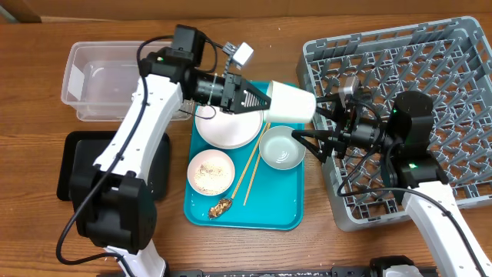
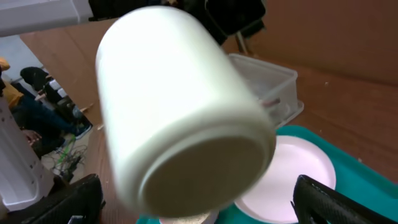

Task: Sort waste into correct bins and load items into the dishwasher
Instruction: 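Lift the white cup and hand it to the right gripper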

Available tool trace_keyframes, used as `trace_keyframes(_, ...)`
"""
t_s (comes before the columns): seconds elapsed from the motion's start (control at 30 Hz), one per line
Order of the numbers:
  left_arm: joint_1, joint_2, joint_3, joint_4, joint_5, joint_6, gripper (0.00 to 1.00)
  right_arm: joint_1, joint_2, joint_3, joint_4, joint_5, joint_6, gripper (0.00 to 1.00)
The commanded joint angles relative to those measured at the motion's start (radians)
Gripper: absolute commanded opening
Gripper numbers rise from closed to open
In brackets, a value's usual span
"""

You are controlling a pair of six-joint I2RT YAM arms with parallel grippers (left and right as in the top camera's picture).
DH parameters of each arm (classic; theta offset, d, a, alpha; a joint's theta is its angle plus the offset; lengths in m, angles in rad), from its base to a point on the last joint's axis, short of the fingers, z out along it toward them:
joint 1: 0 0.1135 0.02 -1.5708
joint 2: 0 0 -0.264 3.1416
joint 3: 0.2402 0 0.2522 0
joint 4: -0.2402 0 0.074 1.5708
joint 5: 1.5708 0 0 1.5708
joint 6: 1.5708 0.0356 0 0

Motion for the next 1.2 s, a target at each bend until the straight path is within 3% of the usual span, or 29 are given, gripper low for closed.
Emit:
trace_keyframes(0.0,-0.027,0.012,0.016,-0.012,-0.01,-0.002,0.04,-0.003,0.0,0.026,0.053,0.009,-0.008,1.0)
trace_keyframes(0.17,-0.042,0.012,0.016,-0.011,-0.013,-0.002,0.04,-0.003,0.0,0.026,0.146,-0.075,0.008,0.99)
trace_keyframes(0.33,-0.041,0.012,0.016,-0.011,-0.014,-0.002,0.04,-0.003,0.0,0.026,0.15,-0.154,0.008,0.91)
trace_keyframes(0.63,-0.041,0.012,0.016,-0.011,-0.035,-0.009,0.04,-0.003,0.0,0.026,0.15,-0.151,0.008,0.73)
trace_keyframes(0.83,-0.041,0.012,0.016,-0.011,-0.035,-0.009,0.04,-0.003,0.0,0.026,0.15,-0.152,0.008,0.66)
trace_keyframes(1.0,-0.041,0.012,0.016,-0.011,-0.053,-0.009,0.04,-0.003,0.0,0.026,0.15,-0.152,0.012,0.65)
trace_keyframes(1.17,-0.041,0.012,0.016,-0.013,-0.113,-0.009,0.06,-0.003,0.0,0.026,0.14,-0.152,0.012,0.56)
